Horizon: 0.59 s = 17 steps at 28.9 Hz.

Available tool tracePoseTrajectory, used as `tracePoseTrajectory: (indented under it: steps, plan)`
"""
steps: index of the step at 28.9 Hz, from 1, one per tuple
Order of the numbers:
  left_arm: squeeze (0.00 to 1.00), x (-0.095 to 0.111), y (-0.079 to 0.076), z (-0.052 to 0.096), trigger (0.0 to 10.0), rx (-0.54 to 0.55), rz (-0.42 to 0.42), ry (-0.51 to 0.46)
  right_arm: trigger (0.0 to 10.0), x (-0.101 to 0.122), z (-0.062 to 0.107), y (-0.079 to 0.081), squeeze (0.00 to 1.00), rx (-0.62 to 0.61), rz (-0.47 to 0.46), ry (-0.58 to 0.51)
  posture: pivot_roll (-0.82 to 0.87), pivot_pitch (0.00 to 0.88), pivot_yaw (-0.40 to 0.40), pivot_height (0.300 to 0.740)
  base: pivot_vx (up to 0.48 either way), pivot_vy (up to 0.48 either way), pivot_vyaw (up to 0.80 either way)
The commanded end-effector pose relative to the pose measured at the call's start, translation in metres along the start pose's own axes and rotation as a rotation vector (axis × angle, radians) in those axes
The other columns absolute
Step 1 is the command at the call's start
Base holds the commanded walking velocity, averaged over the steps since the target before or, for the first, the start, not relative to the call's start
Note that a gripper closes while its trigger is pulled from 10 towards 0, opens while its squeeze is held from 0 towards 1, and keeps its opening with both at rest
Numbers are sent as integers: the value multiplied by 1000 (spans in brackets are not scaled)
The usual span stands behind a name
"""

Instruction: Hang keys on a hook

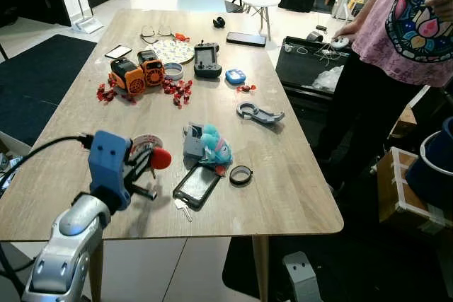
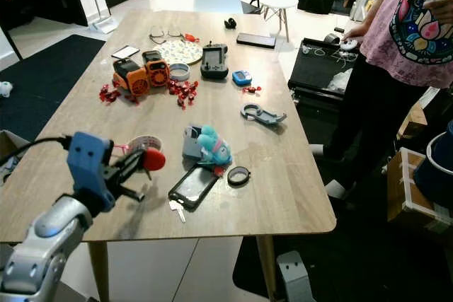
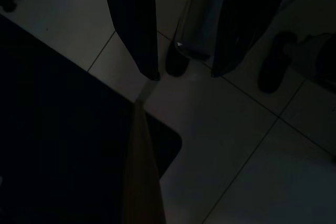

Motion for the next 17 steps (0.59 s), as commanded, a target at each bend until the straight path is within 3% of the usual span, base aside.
tracePoseTrajectory:
  steps: [1, 2, 4, 8, 14, 15, 17]
  plan:
    - [0, -3, -1, 1, 0, -39, -105, 40, 10000, -4, 1, 1, 0, -2, -6, 16, 79, 78, -54, 740, 0, 0, 0]
    - [0, -9, -2, 2, 0, -85, -179, 105, 10000, -4, 1, 1, 0, -2, -6, 16, 79, 78, -54, 740, 0, 0, 0]
    - [0, -16, -2, 5, 0, -134, -237, 167, 10000, -4, 1, 1, 0, -2, -6, 17, 79, 78, -54, 740, 0, 0, 0]
    - [0, -22, 12, 13, 0, -202, -432, 329, 10000, -5, 1, 1, 0, -2, -8, 17, 78, 76, -53, 740, 0, 0, 0]
    - [0, -18, 16, 19, 0, -277, -476, 374, 10000, -5, 1, 0, 0, -2, -8, 17, 79, 76, -53, 740, 0, 0, 0]
    - [0, -11, 21, 15, 0, -239, -522, 333, 10000, -5, 1, 0, 0, -2, -8, 17, 80, 75, -53, 740, 0, 0, 0]
    - [0, -1, 28, 8, 0, -150, -508, 270, 10000, -5, 1, 1, 0, -1, -7, 17, 82, 75, -54, 740, 0, 0, 0]
Point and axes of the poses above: a point about 5 cm out from each wrist's last joint towards the gripper, its own z axis pointing back from the gripper into the wrist, its own x axis along the axis of the wrist's last joint, y = z × x, the point moved 2 cm from there along -z, pointing out of the wrist towards the gripper, and after that the axes turned 10 degrees about z, right-handed, at the moved point
